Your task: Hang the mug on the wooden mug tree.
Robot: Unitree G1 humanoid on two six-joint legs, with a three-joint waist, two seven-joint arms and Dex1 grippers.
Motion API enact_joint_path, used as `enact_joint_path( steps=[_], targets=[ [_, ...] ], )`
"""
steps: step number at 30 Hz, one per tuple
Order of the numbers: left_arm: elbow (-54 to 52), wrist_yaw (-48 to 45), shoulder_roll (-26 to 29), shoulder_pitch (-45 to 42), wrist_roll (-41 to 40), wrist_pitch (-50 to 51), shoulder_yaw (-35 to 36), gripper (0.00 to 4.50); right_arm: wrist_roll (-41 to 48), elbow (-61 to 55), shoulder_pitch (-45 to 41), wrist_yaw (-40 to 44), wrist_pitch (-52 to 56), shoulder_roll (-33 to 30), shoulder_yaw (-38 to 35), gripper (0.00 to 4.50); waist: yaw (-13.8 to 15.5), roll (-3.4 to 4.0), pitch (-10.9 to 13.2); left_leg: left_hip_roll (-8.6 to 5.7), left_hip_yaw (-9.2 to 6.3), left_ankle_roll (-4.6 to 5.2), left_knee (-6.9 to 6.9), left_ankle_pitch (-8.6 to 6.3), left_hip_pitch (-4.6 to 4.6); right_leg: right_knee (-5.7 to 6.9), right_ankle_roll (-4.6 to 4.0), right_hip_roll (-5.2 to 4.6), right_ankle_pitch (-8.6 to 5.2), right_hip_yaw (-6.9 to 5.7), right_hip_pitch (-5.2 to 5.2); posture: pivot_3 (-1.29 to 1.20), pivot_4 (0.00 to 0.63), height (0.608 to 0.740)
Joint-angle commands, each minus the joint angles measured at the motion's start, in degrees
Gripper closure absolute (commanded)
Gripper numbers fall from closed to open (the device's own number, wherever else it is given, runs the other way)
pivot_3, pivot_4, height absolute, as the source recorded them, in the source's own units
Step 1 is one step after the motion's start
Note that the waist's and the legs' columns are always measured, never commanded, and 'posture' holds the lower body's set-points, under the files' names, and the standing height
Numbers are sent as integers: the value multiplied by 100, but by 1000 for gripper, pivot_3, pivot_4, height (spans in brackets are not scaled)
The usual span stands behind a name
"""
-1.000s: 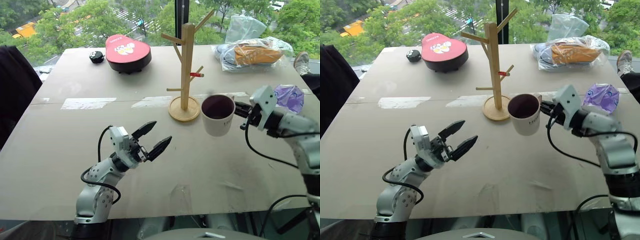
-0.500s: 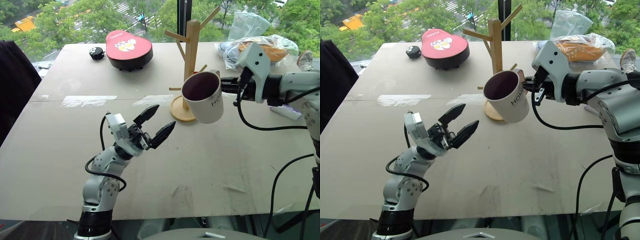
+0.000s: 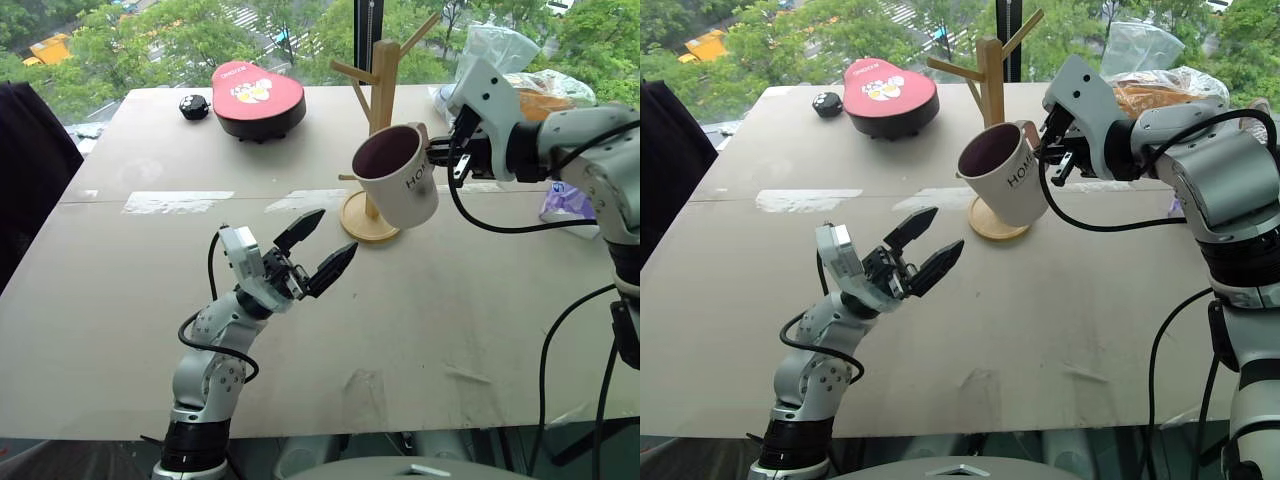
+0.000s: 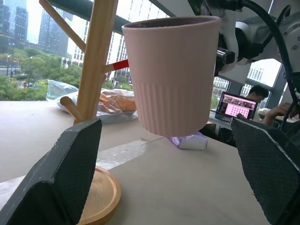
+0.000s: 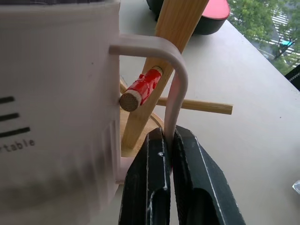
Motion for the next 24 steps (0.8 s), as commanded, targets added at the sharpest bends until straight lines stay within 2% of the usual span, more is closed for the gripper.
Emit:
enact_joint_path(
  steps=[1,8,9,12,17,23,24],
  targets=[
    [-124,-11,9,26,0,-161,64,0,-133,34,-166,19,-221,47,-94,3592,-2,0,0,0,0,0,0,0,0,0,0,0,0,0,0,0,150,740],
    [-120,33,-1,76,20,-217,53,0,-218,172,-192,-9,-221,92,-227,235,-2,0,0,0,1,0,2,0,2,6,0,1,0,1,-1,0,150,740],
    [-119,35,2,80,27,-222,48,0,-203,174,-182,-13,-185,84,-261,85,-2,0,0,0,1,0,2,0,2,7,0,1,0,1,-1,0,150,740],
    [-141,38,53,141,70,-228,65,0,31,123,37,18,91,-10,-593,85,-1,0,0,0,2,0,3,0,2,9,0,1,0,2,-1,0,150,740],
    [-231,-5,190,428,120,-253,133,0,665,-411,1357,125,-35,-13,-1635,85,27,-14,-9,0,-6,0,0,0,1,-1,-1,1,0,-4,4,0,150,740],
    [-99,48,363,869,430,-281,94,0,1126,-1189,4034,239,-933,383,-2457,85,23,-13,-9,-2,-1,0,0,0,6,10,0,0,0,1,2,0,150,740],
    [21,187,466,952,662,-130,26,0,1168,-1214,4444,118,-1122,638,-2517,85,18,-12,-9,-1,3,0,-1,0,10,14,0,1,0,7,2,0,150,740]
  ],
)
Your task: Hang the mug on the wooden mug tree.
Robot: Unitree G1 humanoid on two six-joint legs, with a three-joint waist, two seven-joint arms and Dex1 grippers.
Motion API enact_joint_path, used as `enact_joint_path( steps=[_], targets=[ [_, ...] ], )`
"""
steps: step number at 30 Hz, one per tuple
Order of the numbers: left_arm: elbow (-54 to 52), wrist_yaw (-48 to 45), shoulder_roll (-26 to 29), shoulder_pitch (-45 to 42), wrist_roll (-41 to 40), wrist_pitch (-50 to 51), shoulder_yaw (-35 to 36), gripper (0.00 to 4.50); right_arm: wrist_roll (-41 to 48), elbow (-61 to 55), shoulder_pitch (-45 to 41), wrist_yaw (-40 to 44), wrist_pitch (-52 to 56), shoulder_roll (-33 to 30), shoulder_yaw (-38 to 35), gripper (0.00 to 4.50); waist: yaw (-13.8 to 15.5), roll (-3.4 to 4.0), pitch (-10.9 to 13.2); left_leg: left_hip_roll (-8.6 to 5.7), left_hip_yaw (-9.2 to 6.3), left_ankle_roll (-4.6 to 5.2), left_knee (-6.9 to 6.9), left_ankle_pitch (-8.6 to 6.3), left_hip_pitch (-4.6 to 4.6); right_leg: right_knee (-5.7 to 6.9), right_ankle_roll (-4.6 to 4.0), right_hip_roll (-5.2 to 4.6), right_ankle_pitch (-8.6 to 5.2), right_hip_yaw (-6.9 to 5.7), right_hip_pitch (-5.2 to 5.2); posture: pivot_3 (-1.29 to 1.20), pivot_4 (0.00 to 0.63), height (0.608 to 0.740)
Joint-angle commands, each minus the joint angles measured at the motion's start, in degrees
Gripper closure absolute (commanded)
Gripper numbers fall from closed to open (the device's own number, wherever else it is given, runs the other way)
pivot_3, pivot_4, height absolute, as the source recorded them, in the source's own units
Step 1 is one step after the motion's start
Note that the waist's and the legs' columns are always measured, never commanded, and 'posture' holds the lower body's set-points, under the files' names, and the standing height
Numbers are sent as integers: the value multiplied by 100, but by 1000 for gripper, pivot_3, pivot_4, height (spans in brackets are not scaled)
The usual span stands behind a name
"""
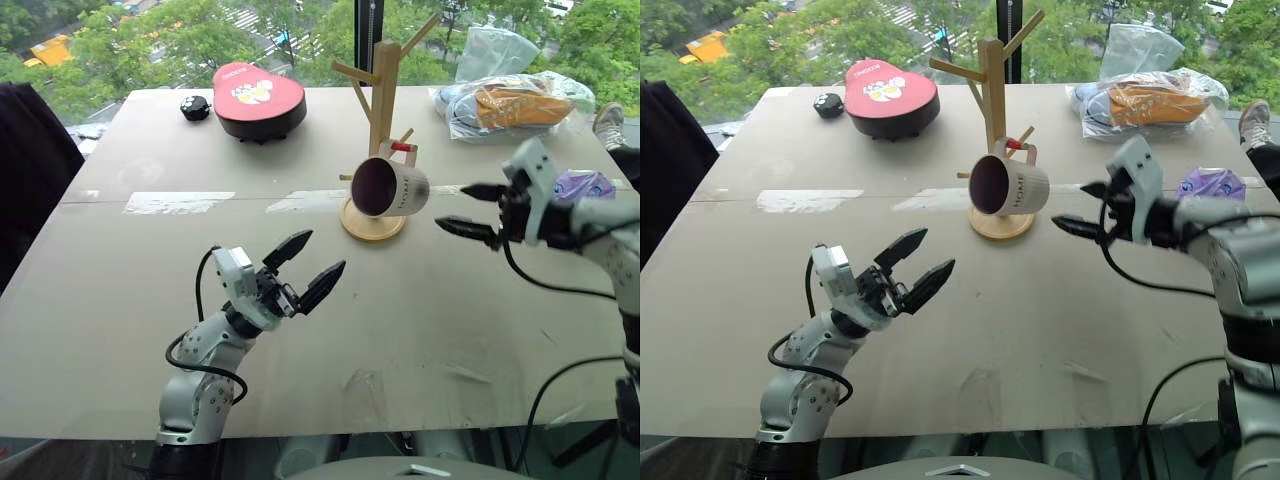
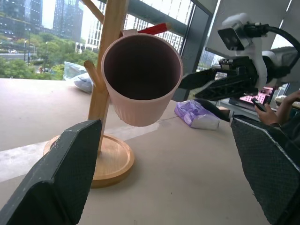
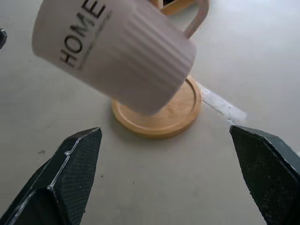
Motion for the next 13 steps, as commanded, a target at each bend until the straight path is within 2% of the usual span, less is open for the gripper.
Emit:
enact_joint_path(
  steps=[1,2,6,10,13],
  targets=[
    [150,313,300,204,647,254,-169,0,153,-270,962,-115,-810,574,-269,85,-10,-2,-1,0,7,0,3,0,4,9,0,0,0,6,0,0,150,740],
    [237,419,391,255,851,374,-256,0,126,-232,1229,-152,-1057,768,-265,85,-21,1,-3,0,10,0,2,0,13,15,0,2,0,10,4,0,150,740],
    [457,729,564,570,1574,475,-630,0,-730,530,2271,22,-3240,1402,165,85,-22,2,-2,-1,36,0,4,0,52,47,3,5,0,37,22,0,150,740],
    [519,929,555,806,1892,437,-750,0,-849,1156,2439,96,-4302,1754,212,85,-33,22,-1,-1,34,0,-10,-2,130,37,6,6,-2,34,98,0,150,740],
    [474,1087,557,966,2116,222,-742,0,-791,1502,2409,186,-4788,1894,161,85,-44,29,-7,0,35,0,-11,-2,138,39,6,8,-2,38,101,0,150,740]
  ],
)
